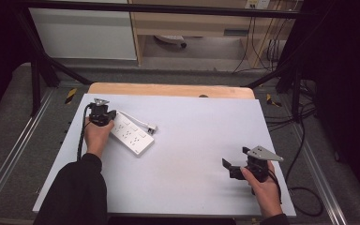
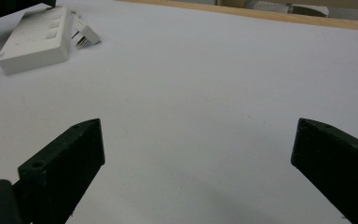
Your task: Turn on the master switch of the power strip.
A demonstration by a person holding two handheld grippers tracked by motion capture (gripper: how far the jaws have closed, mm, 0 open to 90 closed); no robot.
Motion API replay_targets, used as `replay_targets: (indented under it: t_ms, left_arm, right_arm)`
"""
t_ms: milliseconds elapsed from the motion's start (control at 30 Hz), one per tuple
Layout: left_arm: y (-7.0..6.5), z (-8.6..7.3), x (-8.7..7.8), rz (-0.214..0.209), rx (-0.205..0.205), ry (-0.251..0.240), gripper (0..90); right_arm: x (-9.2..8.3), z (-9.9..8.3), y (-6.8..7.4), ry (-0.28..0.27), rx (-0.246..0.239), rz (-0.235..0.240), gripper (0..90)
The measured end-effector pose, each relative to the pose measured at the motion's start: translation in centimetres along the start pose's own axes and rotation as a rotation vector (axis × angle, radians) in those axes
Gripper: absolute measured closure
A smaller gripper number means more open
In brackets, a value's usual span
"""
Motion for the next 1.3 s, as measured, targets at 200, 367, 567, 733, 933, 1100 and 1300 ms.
replay_targets:
  t_ms: [200, 367, 567, 733, 933, 1100, 1300]
  left_arm:
    - [-0.1, 0.0, 0.0, 0.003, 0.005, -0.012, 90.0]
    - [-0.2, 0.1, -0.3, 0.002, 0.002, -0.032, 90.0]
    - [-0.4, 0.3, -0.6, -0.009, -0.001, -0.045, 90.0]
    - [-0.4, 0.4, -0.8, -0.011, -0.008, -0.059, 84.2]
    - [-0.6, 0.6, -1.0, -0.017, -0.012, -0.073, 70.3]
    - [-0.6, 0.8, -1.3, -0.016, -0.030, -0.085, 51.4]
    - [-0.7, 1.0, -1.7, -0.033, -0.032, -0.109, 39.6]
  right_arm:
    - [0.0, 0.0, 0.0, -0.003, 0.002, 0.002, 3.2]
    - [0.0, 0.0, -0.1, -0.005, 0.003, 0.000, 3.2]
    - [0.0, 0.0, 0.0, -0.002, 0.001, 0.002, 3.2]
    - [0.0, 0.1, 0.0, -0.002, 0.003, 0.004, 3.2]
    - [0.1, 0.1, 0.0, -0.003, 0.002, 0.003, 3.2]
    - [0.1, 0.1, 0.0, -0.002, 0.006, 0.004, 3.2]
    - [0.1, 0.1, 0.0, -0.003, 0.005, 0.004, 3.2]
Point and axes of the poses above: each handheld gripper's, and its own axes: x roughly forward along the jaws, z roughly out of its top, y roughly to its left, the point moved 4 cm from there along x, roughly forward along the jaws, and after that the axes turned 13 degrees about y, right-handed, at the moved point
